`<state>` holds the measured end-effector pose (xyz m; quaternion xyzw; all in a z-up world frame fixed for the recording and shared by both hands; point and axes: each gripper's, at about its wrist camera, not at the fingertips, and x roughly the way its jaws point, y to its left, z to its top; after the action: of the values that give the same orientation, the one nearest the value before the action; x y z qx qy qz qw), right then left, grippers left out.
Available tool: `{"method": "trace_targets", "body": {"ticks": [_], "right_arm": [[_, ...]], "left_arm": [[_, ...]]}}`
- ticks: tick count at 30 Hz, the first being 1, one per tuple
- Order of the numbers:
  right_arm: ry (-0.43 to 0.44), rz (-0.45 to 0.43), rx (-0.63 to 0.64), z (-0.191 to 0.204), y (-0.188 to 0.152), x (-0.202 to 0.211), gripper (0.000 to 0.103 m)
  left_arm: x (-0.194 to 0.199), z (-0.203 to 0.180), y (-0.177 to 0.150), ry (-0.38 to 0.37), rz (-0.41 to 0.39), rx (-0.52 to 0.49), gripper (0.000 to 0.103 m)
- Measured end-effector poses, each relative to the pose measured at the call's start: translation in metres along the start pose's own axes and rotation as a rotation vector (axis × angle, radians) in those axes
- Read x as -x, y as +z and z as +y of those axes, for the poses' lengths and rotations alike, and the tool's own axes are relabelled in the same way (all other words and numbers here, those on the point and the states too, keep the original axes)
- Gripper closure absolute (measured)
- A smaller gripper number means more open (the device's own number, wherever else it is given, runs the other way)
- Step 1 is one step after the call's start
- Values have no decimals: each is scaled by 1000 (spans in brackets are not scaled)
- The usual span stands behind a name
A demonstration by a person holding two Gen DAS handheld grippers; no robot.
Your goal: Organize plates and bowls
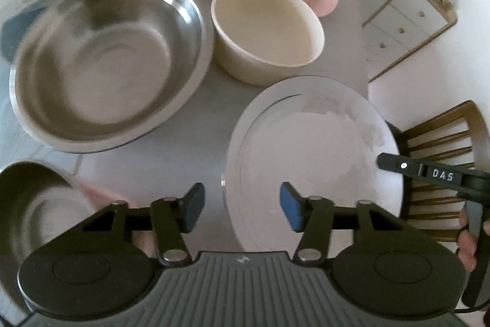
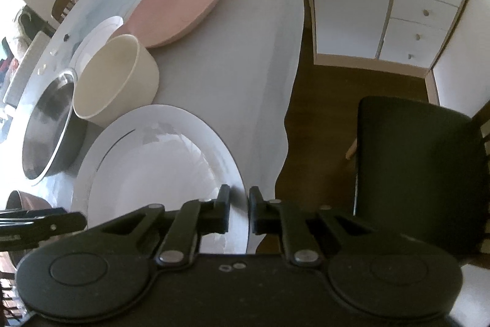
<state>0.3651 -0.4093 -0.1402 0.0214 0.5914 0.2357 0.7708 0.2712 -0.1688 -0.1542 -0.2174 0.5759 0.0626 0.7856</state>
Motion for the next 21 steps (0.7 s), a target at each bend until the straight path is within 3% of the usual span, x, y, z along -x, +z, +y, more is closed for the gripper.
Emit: {"method": "trace_targets", "body": {"ticks": [5,8,17,21], "right_arm": [[-5,-4,3,1,-2,0,89],[-8,-5,2,2,-2,1,88],[-10,-7,-6,2,-2,0,88],[-8,-5,-10,1,-1,0,87]], "left_arm": [[-4,-4,2,33,-21,-34,63],[-7,-2,6,41,-33,-41,72],[-12,8,14,-36,12,-27,79],[-5,12,13,-35,13,-46,79]]}}
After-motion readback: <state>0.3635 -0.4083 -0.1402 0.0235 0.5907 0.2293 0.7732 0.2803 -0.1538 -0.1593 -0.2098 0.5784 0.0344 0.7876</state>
